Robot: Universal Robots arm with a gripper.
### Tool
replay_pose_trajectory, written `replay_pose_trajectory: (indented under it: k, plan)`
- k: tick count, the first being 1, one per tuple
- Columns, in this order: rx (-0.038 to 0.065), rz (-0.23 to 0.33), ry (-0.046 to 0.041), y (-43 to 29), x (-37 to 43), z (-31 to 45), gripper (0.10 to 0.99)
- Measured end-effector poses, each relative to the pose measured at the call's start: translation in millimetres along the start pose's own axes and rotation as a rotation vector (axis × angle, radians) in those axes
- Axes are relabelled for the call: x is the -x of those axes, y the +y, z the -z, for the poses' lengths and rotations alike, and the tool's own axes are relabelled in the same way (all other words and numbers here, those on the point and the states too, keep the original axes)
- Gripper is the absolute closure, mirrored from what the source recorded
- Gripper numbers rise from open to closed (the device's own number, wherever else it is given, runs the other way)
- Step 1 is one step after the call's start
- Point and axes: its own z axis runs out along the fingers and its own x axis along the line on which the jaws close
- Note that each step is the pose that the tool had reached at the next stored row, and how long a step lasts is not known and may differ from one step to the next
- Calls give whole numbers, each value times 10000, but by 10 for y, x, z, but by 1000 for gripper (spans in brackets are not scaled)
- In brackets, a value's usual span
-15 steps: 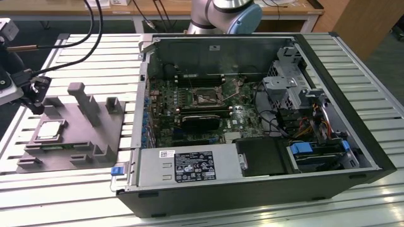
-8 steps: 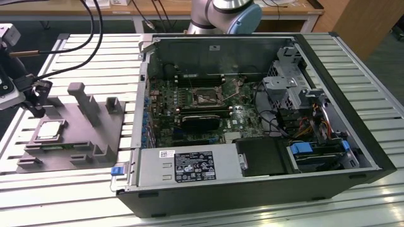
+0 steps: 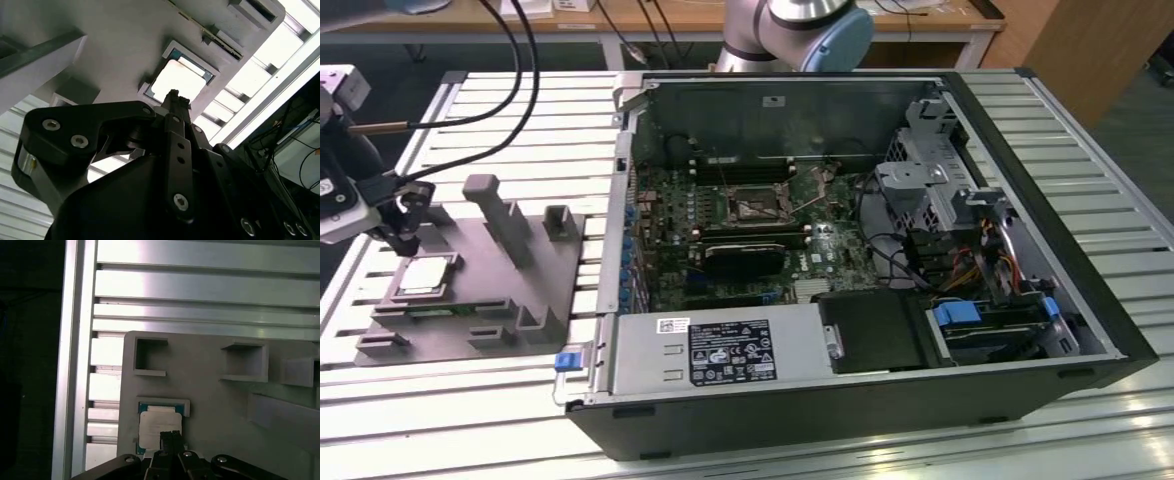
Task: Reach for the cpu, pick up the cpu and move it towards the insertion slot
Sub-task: 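Pick up the cpu and move it towards the insertion slot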
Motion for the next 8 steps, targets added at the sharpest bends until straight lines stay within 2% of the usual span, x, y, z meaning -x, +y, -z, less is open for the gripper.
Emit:
replay_pose_trajectory:
  k: [8]
  plan:
    - [1, -2, 35, -5, -25, -140, 980]
